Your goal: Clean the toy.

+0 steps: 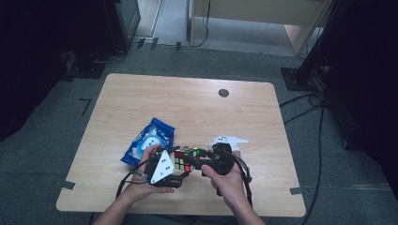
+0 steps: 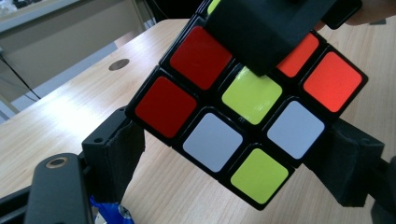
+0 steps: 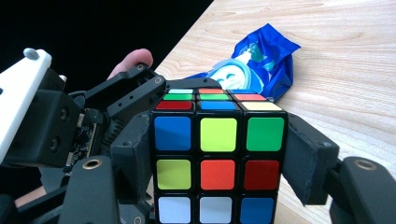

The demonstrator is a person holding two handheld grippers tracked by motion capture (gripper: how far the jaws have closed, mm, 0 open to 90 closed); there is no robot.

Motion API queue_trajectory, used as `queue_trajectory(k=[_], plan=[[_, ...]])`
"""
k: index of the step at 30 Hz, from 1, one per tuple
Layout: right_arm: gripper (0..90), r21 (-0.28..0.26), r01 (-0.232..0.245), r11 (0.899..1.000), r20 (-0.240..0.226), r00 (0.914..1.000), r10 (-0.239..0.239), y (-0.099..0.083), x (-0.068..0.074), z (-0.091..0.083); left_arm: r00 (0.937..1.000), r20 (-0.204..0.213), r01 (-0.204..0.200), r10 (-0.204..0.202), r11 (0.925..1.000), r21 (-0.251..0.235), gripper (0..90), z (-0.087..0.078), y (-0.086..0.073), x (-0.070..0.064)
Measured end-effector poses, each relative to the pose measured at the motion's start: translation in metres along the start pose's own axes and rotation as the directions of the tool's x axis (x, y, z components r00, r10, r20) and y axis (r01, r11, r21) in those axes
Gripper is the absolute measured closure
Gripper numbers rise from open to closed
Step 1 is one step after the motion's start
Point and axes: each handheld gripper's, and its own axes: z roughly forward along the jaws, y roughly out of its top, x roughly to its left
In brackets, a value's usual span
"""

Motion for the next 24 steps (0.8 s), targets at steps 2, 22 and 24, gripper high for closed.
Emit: queue_trajectory(k=[2,22,24], plan=[[34.4,0.003,0.001,1.0,0.005,1.0,-0.001,0.0,0.0,0.0,0.9999,-0.009,-0.011,0.011,0.9999,-0.004,18.9,0.0,0.0,-0.002],[34.3,0.03,-0.016,0.999,0.002,0.9999,0.016,-0.002,-0.002,0.005,0.9985,-0.003,-0.055,0.054,0.9979,-0.035,33.9,-0.003,0.002,-0.01],[34.2,0.028,-0.021,0.999,-0.003,0.9998,0.021,-0.002,-0.003,0.006,0.9988,-0.003,-0.049,0.049,0.9983,-0.032,33.9,-0.003,0.002,-0.01]])
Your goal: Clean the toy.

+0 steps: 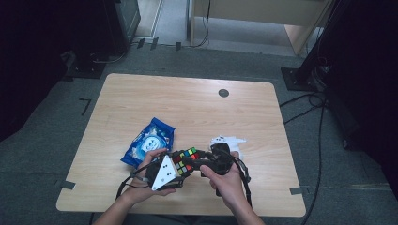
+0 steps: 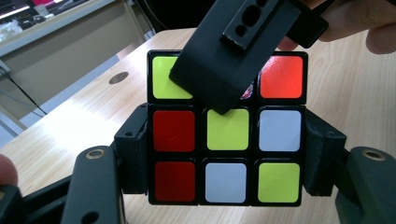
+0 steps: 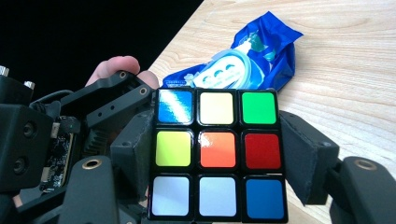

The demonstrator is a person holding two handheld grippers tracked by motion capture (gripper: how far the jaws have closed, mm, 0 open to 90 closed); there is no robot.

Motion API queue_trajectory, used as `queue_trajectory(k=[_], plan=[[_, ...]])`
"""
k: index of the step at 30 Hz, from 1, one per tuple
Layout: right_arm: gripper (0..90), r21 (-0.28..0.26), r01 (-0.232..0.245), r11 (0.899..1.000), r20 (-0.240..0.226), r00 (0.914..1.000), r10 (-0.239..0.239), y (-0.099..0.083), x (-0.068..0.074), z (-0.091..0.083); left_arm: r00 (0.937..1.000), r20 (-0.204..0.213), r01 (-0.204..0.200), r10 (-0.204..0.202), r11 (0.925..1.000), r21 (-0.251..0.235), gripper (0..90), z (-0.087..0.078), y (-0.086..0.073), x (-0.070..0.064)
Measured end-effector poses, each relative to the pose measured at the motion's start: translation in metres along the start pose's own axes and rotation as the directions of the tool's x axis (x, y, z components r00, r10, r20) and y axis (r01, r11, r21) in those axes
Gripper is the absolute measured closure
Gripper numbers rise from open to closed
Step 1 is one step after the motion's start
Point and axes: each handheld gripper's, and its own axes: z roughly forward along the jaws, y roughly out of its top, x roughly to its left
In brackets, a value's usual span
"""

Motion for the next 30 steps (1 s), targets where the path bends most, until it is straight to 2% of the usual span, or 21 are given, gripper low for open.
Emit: queue_trajectory(k=[5,8,10,12,13,16,18,22,24,27,28,30], plan=[[33.9,-0.001,0.005,1.0,-0.005,1.0,-0.005,0.0,0.0,0.0,1.0,-0.007,0.003,-0.003,1.0,0.001,33.9,0.0,0.0,0.001],[33.6,0.031,0.017,0.999,0.0,0.9998,-0.017,-0.002,0.001,0.003,0.9997,-0.022,0.014,-0.014,0.9999,0.002,33.9,-0.001,0.0,0.004],[33.8,0.03,0.017,0.999,0.003,0.9998,-0.017,-0.003,0.001,0.005,0.9997,-0.019,0.018,-0.018,0.9998,0.002,33.9,-0.001,0.0,0.004],[34.0,0.027,0.018,0.999,0.012,0.9998,-0.018,-0.003,0.002,0.005,0.9997,-0.017,0.02,-0.02,0.9998,0.003,33.9,-0.001,0.0,0.004],[34.1,0.028,0.018,0.999,0.021,0.9996,-0.019,-0.003,0.003,0.005,0.9993,-0.01,0.035,-0.035,0.9994,0.007,33.8,0.001,0.0,0.005],[34.2,0.016,0.048,0.999,0.064,0.9968,-0.049,-0.004,0.006,0.004,0.9985,-0.01,0.054,-0.054,0.9983,0.02,33.2,0.003,0.0,0.005],[34.2,0.009,0.068,0.998,0.076,0.9948,-0.068,-0.004,0.008,0.003,0.9985,-0.01,0.053,-0.053,0.9983,0.023,32.9,0.003,-0.001,0.005],[34.1,0.006,0.066,0.998,0.075,0.995,-0.066,-0.005,0.009,0.004,0.999,-0.02,0.041,-0.041,0.9988,0.025,33.4,0.003,-0.002,0.004],[34.0,0.006,0.063,0.998,0.065,0.9959,-0.064,-0.004,0.008,0.004,0.9989,-0.026,0.04,-0.039,0.9989,0.024,33.7,0.002,-0.001,0.005],[33.4,-0.011,0.061,0.998,0.018,0.998,-0.06,-0.001,0.004,-0.001,0.9965,-0.031,0.079,-0.078,0.9964,0.033,33.7,0.001,-0.002,0.012],[34.2,-0.035,0.053,0.998,-0.007,0.9985,-0.053,0.003,0.001,-0.007,0.9953,-0.035,0.091,-0.09,0.9952,0.036,33.7,0.001,-0.003,0.014],[40.6,-0.075,0.057,0.996,-0.023,0.998,-0.059,0.007,-0.004,-0.017,0.9907,-0.045,0.13,-0.128,0.9905,0.046,33.8,0.0,-0.007,0.021]])
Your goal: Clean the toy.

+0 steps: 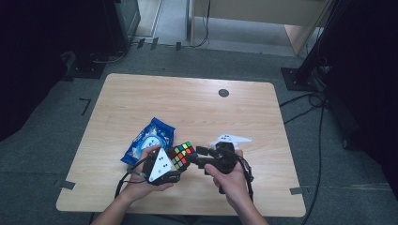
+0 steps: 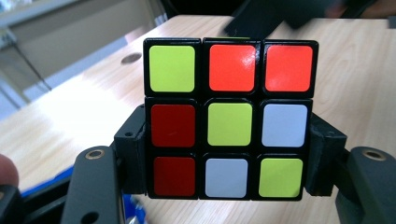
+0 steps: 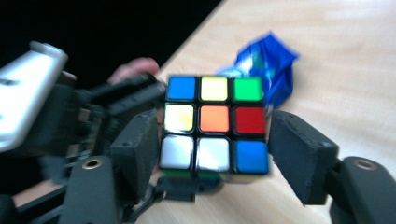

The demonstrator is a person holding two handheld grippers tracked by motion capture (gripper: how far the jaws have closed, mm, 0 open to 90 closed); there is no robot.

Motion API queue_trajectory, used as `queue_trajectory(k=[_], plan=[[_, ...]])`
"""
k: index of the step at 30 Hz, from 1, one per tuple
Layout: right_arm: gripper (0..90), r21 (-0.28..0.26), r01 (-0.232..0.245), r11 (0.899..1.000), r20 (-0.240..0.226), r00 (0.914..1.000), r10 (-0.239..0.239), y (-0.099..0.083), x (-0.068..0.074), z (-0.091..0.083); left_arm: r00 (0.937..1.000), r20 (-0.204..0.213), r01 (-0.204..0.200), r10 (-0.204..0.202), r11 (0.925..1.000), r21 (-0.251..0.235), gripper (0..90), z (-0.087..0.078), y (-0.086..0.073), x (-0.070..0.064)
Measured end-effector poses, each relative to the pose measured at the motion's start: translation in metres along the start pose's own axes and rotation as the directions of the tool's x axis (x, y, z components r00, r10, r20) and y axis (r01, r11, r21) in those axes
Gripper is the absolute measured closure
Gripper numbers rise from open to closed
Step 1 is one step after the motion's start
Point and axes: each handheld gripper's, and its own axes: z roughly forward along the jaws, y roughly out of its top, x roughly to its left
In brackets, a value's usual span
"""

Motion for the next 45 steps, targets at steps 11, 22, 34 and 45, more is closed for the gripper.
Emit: queue_trajectory(k=[11,22,34,45], plan=[[35.7,0.001,0.158,0.987,0.429,0.8917,-0.143,-0.006,-0.07,-0.016,0.9992,0.011,0.037,-0.038,0.9992,0.012,33.8,0.001,-0.002,0.006],[38.1,0.185,0.108,0.977,0.586,0.7856,-0.198,-0.031,-0.115,0.012,0.9992,0.025,0.03,-0.03,0.9994,0.019,33.8,0.002,-0.003,0.005],[86.2,0.112,0.118,0.987,0.526,0.8352,-0.16,-0.03,-0.109,0.001,0.9982,0.039,0.045,-0.046,0.9989,0.014,33.8,0.001,-0.002,0.006],[86.8,-0.137,0.328,0.935,0.172,0.9372,-0.303,-0.012,0.006,-0.009,0.9965,0.069,0.046,-0.047,0.9988,0.017,33.9,0.005,-0.003,0.003]])
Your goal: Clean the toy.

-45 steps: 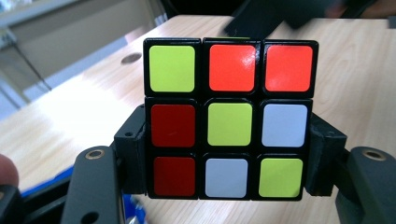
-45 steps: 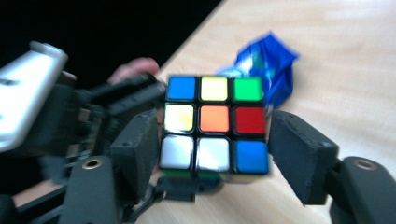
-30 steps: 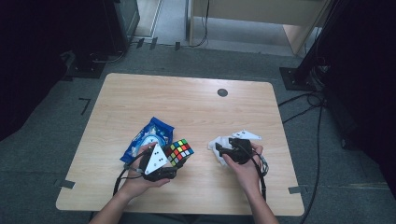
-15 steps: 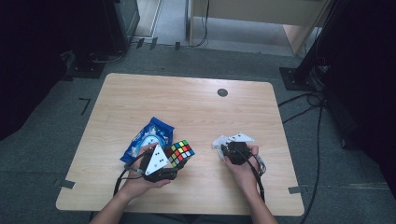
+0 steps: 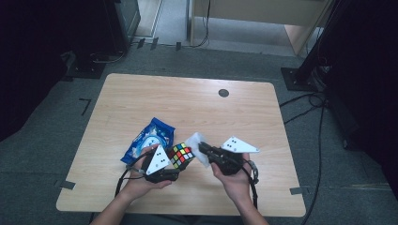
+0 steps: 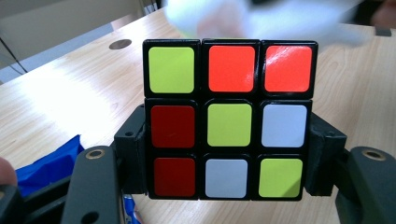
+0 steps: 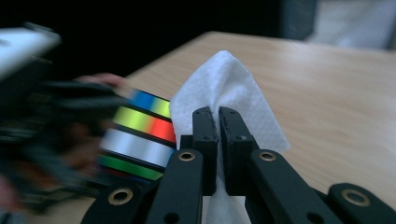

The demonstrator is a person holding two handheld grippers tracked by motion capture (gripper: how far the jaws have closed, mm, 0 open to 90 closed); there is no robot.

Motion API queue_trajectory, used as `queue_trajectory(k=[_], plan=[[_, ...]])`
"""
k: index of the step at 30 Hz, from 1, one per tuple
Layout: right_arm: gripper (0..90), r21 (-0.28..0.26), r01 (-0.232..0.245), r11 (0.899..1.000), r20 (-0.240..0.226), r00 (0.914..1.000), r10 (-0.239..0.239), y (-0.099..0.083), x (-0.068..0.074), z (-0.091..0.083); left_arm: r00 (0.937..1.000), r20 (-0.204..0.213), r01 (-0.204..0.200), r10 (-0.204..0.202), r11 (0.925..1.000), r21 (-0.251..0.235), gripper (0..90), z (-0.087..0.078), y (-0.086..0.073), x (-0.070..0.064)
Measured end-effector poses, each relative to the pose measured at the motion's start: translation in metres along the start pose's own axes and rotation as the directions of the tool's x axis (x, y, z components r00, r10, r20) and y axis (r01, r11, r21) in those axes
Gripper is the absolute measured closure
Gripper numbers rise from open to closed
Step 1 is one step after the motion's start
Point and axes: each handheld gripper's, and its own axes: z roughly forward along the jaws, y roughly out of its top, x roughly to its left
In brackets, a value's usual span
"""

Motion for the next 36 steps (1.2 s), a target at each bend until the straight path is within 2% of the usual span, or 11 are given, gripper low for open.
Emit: queue_trajectory(k=[4,7,10,15,19,21,24,26,30,34,36], plan=[[86.5,-0.022,0.069,0.997,-0.096,0.9929,-0.071,0.007,0.033,0.003,0.9997,0.017,-0.017,0.017,0.9998,-0.004,33.9,0.001,0.0,-0.005],[86.5,-0.016,0.091,0.996,-0.073,0.993,-0.092,0.003,0.037,0.009,0.9993,0.033,-0.018,0.019,0.9994,-0.03,33.9,-0.002,0.002,-0.006],[86.0,-0.015,0.039,0.999,-0.063,0.9972,-0.04,-0.003,0.028,0.01,0.999,0.04,-0.016,0.017,0.9993,-0.033,33.9,-0.005,0.003,-0.004],[85.8,0.007,0.02,1.0,0.025,0.9995,-0.02,-0.008,0.011,0.011,0.9987,0.05,-0.009,0.012,0.9983,-0.057,34.1,-0.009,0.004,-0.002],[85.4,0.103,-0.036,0.994,0.119,0.9927,0.024,-0.018,-0.013,0.016,0.9981,0.062,-0.001,0.006,0.9962,-0.087,34.1,-0.012,0.006,-0.001],[85.5,0.105,-0.068,0.992,0.145,0.988,0.053,-0.022,-0.02,0.015,0.9987,0.051,-0.002,0.006,0.9966,-0.082,34.1,-0.012,0.005,0.0],[85.5,0.055,-0.07,0.996,0.115,0.9913,0.063,-0.015,-0.017,0.008,0.9992,0.04,0.004,-0.001,0.9977,-0.068,34.1,-0.011,0.003,0.002],[85.5,0.003,-0.053,0.999,0.059,0.9969,0.053,-0.004,-0.006,0.0,0.9992,0.039,0.005,-0.003,0.998,-0.064,34.1,-0.009,0.003,0.002],[85.6,-0.069,-0.04,0.997,-0.038,0.9986,0.037,0.009,0.019,-0.009,0.9989,0.045,-0.005,0.008,0.9979,-0.064,34.1,-0.008,0.003,-0.002],[85.6,-0.056,-0.029,0.998,-0.095,0.9951,0.024,0.01,0.035,-0.004,0.9975,0.068,-0.013,0.018,0.997,-0.076,34.1,-0.008,0.005,-0.006],[85.7,-0.043,-0.027,0.999,-0.077,0.9968,0.023,0.006,0.034,0.001,0.9967,0.078,-0.018,0.024,0.9961,-0.086,34.1,-0.01,0.006,-0.007]])
